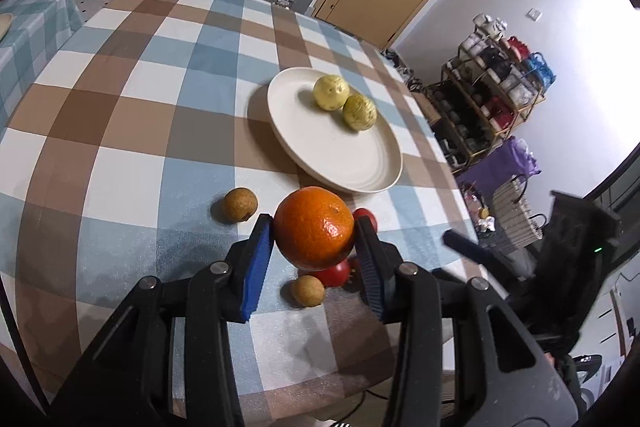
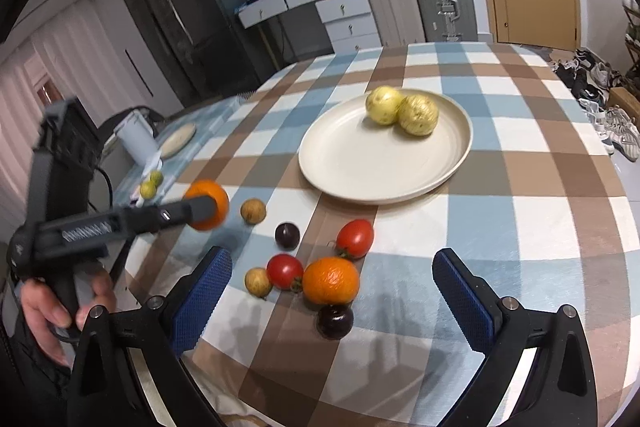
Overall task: Organize fruits
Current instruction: 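Move the left tool to the large orange and grasp it, then grasp the smaller orange with the right tool while the left tool holds its orange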
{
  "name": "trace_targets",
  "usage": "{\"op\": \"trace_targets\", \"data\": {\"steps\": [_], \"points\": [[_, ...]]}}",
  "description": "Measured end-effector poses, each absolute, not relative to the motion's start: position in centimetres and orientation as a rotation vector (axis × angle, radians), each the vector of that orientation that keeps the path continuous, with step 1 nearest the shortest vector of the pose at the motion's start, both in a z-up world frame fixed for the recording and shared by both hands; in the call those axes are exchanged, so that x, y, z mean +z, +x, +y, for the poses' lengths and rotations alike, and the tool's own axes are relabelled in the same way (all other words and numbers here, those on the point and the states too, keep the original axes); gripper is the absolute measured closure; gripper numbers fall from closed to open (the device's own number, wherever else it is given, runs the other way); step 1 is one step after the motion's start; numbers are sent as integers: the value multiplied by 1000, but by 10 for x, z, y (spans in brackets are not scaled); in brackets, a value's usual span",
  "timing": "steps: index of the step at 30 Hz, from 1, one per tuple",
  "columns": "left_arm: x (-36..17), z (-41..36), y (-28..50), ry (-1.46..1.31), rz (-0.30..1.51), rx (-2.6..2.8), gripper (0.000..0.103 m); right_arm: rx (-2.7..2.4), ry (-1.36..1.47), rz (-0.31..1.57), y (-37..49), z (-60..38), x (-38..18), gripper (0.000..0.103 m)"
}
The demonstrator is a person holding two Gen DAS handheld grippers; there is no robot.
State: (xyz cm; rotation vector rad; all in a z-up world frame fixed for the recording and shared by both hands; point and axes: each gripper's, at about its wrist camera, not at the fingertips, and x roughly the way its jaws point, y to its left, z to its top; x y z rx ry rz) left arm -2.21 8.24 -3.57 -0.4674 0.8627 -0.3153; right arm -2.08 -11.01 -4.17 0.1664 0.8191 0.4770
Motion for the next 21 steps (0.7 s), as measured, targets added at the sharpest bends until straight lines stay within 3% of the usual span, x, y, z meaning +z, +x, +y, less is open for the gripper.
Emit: {"op": "trace_targets", "data": {"steps": [7, 16, 19, 21], "points": [[-23, 89, -30, -493, 830, -353, 64, 484, 141, 884, -14, -99, -60, 10], [-14, 86, -37, -471, 808, -374, 64, 499, 113, 965, -6, -88, -83, 40], [-13, 85, -38, -469, 803, -375, 64, 522, 120, 979, -4, -85, -86, 61], [-12, 84, -38, -465, 801, -376, 64, 518, 121, 981, -4, -85, -87, 61]]}}
